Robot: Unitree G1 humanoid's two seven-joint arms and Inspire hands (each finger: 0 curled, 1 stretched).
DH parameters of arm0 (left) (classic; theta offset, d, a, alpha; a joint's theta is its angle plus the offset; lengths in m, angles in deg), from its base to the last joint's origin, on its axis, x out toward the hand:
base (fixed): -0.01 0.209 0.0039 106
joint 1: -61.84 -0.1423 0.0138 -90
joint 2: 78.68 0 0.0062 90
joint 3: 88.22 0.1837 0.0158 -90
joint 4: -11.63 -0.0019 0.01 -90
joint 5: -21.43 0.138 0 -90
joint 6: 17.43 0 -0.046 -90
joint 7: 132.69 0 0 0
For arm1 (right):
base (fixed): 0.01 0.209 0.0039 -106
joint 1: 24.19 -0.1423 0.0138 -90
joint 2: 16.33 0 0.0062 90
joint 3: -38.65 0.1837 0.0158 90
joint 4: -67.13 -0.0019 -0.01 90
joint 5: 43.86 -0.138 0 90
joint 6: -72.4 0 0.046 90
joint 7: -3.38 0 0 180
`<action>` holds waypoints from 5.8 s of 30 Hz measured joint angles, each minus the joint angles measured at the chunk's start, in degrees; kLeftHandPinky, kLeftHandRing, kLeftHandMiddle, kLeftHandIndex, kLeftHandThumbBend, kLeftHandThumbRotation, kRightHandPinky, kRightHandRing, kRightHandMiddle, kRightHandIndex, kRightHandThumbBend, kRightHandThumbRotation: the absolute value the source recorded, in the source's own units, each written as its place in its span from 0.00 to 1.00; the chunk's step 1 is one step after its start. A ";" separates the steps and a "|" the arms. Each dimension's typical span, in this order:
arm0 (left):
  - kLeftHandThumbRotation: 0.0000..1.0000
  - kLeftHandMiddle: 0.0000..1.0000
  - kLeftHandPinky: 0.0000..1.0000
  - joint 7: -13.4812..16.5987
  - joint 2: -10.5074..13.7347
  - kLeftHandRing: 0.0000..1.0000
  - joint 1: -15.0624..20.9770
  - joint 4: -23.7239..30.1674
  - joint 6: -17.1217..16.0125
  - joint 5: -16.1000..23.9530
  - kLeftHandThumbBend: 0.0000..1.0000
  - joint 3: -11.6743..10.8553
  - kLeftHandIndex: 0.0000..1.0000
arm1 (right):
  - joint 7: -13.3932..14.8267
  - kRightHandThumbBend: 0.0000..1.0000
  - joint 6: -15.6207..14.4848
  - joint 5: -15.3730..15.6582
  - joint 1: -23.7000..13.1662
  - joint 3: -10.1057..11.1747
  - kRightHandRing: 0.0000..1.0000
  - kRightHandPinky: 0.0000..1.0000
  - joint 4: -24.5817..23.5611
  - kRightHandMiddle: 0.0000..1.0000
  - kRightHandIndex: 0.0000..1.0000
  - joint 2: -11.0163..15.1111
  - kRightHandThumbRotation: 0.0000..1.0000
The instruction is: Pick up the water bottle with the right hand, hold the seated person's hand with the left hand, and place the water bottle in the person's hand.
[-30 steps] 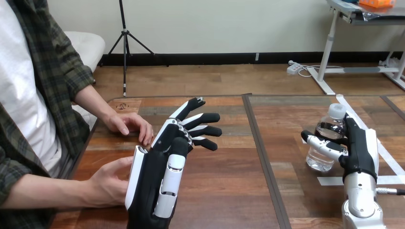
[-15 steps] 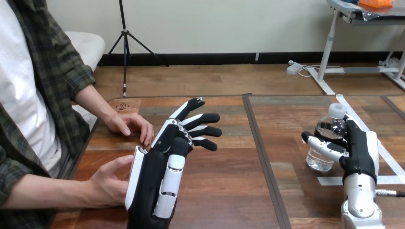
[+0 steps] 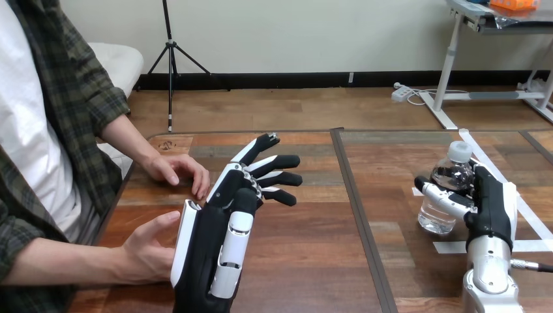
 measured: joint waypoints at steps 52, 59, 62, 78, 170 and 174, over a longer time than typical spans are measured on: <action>1.00 0.73 0.55 0.01 -0.05 0.67 -0.85 0.00 -0.04 -0.30 0.35 -1.10 0.84 | -1.56 0.72 0.56 -11.07 -7.69 8.81 0.61 0.63 6.76 0.64 0.67 -8.09 0.00; 0.99 0.73 0.55 -0.01 -0.04 0.67 -0.95 0.00 -0.04 -0.54 0.35 -1.10 0.84 | 0.50 0.74 0.15 -10.01 -8.12 8.64 0.54 0.61 7.02 0.53 0.58 -8.08 0.00; 0.99 0.73 0.55 0.01 -0.04 0.67 -0.96 0.00 -0.04 -0.55 0.34 -1.10 0.84 | 1.38 0.74 -0.20 -9.33 -8.35 8.54 0.52 0.61 7.10 0.52 0.56 -8.08 0.00; 1.00 0.73 0.55 0.09 -0.04 0.66 -1.06 0.00 -0.21 -0.40 0.34 -1.10 0.83 | 2.30 0.75 -1.30 -7.18 -9.09 8.18 0.49 0.51 7.32 0.51 0.50 -8.02 0.00; 0.98 0.68 0.52 0.79 -0.09 0.63 -0.80 -0.11 -0.40 -0.59 0.31 -0.95 0.79 | -3.07 0.76 15.28 -2.14 -8.84 4.10 0.42 0.37 5.76 0.47 0.46 -6.33 0.00; 0.97 0.68 0.52 0.79 -0.09 0.63 -0.78 -0.13 -0.40 -0.59 0.30 -0.93 0.78 | -2.58 0.78 15.37 -1.01 -8.84 3.35 0.43 0.38 5.34 0.49 0.48 -6.06 0.00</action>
